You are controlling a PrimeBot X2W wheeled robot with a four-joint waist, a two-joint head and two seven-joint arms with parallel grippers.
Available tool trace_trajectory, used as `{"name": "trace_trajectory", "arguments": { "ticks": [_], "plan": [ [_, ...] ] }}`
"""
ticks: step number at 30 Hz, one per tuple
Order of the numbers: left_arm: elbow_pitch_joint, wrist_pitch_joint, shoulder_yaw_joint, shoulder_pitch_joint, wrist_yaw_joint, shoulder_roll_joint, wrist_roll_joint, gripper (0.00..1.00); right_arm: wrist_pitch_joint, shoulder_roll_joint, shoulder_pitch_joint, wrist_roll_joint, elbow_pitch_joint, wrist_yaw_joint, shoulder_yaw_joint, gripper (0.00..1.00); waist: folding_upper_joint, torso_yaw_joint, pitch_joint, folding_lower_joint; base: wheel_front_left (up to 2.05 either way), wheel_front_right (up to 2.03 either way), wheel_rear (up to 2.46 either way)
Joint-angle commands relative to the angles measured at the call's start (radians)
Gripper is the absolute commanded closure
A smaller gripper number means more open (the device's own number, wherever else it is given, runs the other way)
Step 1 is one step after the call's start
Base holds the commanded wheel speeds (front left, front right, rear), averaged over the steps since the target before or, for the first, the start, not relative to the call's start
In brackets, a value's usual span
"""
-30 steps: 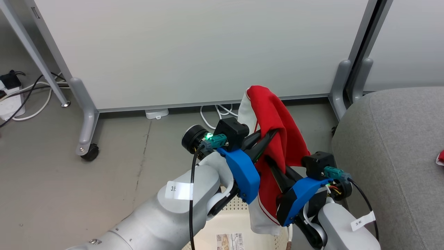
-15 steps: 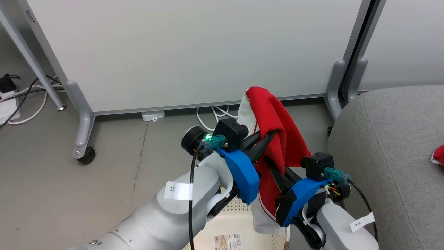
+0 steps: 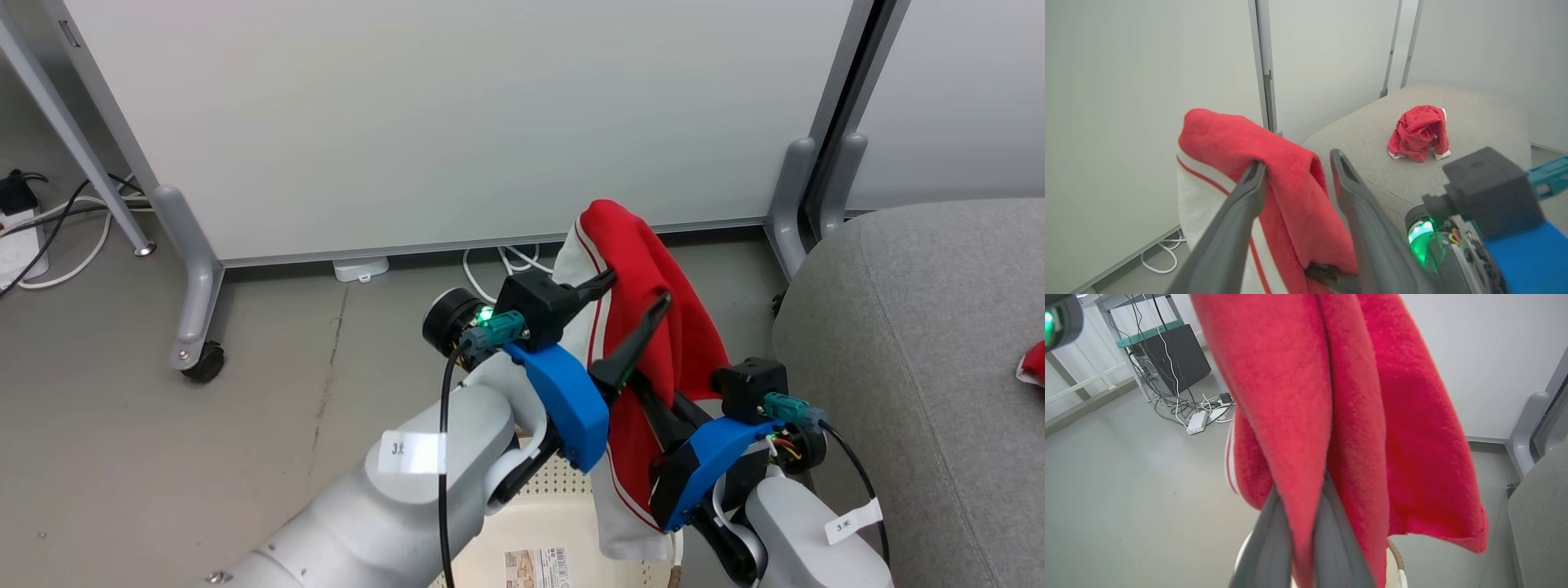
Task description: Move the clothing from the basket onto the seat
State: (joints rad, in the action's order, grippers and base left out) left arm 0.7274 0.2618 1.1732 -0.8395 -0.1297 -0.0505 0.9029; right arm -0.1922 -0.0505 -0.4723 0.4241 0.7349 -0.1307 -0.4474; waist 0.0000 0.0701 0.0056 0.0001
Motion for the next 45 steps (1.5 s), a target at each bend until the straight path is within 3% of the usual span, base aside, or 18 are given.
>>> {"name": "trace_trajectory", "arguments": {
  "ticks": [1,20,24,32,45],
  "plan": [
    [-0.008,0.005,-0.012,0.026,-0.001,0.0,-0.016,0.0,-0.007,-0.002,-0.018,0.006,0.001,0.0,0.001,1.0,0.0,0.001,0.001,-0.0001,0.0,0.0,0.0],
    [-0.249,0.004,-0.428,0.411,-0.001,-0.138,-0.371,0.0,-0.016,-0.015,0.002,-0.009,-0.035,0.0,0.06,1.0,0.0,0.035,0.047,-0.0001,0.0,0.0,0.0],
    [-0.286,0.004,-0.539,0.512,-0.001,-0.136,-0.424,0.0,-0.014,-0.015,0.013,-0.019,-0.049,0.0,0.076,1.0,0.0,0.044,0.05,-0.0001,0.0,0.0,0.0],
    [-0.308,0.004,-0.663,0.602,-0.001,-0.114,-0.468,0.0,-0.006,-0.017,0.031,-0.024,-0.065,0.0,0.1,1.0,0.0,0.051,0.049,-0.0001,0.0,0.0,0.0],
    [-0.315,0.004,-0.714,0.631,-0.001,-0.099,-0.5,0.0,0.006,-0.017,0.05,-0.036,-0.087,0.0,0.122,1.0,0.0,0.042,0.04,-0.0001,0.0,0.0,0.0]
  ]
}}
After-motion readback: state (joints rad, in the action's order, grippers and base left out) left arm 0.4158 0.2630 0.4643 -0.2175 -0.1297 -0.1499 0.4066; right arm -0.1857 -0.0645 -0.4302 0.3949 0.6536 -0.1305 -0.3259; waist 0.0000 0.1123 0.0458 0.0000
